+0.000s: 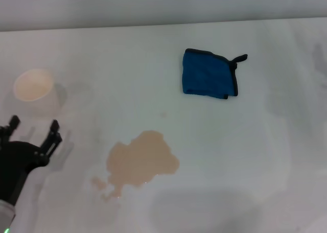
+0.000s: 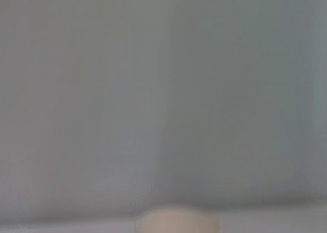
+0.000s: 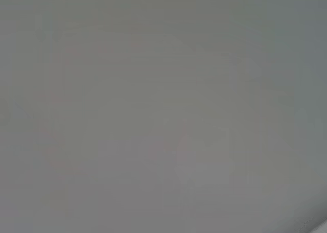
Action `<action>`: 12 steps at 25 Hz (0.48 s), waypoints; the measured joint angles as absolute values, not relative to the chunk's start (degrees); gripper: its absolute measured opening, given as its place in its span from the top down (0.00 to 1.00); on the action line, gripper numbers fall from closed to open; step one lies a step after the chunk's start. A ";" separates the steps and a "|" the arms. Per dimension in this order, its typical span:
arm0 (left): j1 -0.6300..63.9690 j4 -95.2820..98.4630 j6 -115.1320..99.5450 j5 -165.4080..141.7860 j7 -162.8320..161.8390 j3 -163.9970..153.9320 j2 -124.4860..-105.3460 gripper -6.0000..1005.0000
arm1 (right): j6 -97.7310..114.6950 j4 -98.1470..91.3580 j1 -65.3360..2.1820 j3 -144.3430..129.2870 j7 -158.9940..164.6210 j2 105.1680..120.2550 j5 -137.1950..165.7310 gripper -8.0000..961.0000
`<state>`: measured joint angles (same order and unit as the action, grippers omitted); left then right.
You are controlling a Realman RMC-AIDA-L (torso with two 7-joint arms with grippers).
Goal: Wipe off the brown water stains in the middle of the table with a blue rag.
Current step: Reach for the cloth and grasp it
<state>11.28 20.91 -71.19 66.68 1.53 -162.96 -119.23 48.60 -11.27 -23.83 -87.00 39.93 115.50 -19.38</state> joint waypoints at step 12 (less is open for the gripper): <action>8.23 16.05 -85.70 70.01 -6.52 -162.77 -118.70 0.11 | 44.50 -25.44 -25.89 -95.32 47.35 112.53 -0.15 0.31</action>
